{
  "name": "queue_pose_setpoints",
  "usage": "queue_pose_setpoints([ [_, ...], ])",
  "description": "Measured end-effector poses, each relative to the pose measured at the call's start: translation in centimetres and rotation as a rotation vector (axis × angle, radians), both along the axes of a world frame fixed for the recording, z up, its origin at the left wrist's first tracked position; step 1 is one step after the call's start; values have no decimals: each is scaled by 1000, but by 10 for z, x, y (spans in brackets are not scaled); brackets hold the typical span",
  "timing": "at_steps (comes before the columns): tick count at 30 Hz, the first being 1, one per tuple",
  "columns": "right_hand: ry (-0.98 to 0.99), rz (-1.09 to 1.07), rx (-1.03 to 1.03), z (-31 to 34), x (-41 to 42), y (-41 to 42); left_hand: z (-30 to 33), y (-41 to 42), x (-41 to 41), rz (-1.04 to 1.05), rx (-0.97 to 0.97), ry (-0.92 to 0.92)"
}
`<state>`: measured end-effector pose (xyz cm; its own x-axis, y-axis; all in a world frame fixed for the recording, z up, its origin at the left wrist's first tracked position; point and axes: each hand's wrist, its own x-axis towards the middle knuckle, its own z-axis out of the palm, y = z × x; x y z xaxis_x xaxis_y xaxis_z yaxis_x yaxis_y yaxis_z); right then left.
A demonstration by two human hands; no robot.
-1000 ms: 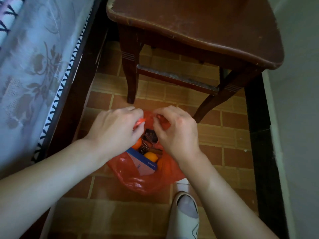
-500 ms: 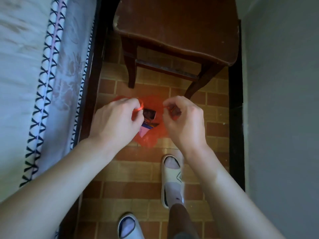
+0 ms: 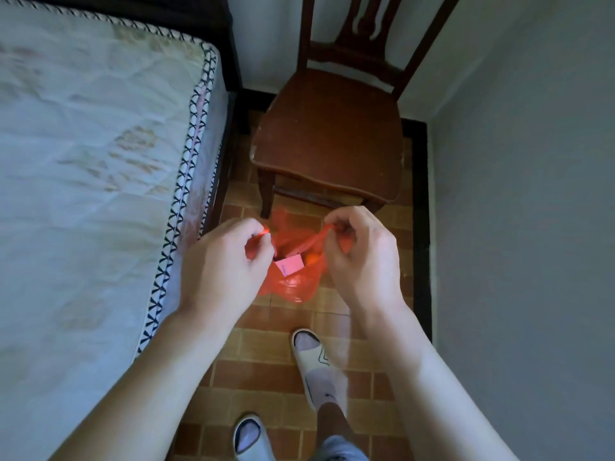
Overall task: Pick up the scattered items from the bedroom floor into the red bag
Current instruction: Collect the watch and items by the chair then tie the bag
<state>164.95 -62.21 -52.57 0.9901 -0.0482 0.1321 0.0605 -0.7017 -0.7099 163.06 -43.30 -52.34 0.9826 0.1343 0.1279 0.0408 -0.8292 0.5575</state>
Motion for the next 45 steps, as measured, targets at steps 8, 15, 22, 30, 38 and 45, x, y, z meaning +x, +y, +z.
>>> queue_pose_setpoints([
  [8, -10, 78, 63, 139, -16, 16, 132, -2, -32, 87, -31, -11],
  [15, -40, 194, 149, 263, -53, 40, 251, 8, -73, 154, -87, -73],
  [22, -199, 282, 202, 387, -94, 79, 375, 33, -116, 196, -45, -255],
  [30, -155, 416, 364, 484, -118, 125, 465, 83, -179, 363, 10, -406],
  [38, -57, 766, 431, 513, -133, 187, 490, 128, -240, 721, 57, -427],
  [45, 74, 1158, 451, 516, -185, 250, 495, 139, -324, 1063, 15, -444],
])
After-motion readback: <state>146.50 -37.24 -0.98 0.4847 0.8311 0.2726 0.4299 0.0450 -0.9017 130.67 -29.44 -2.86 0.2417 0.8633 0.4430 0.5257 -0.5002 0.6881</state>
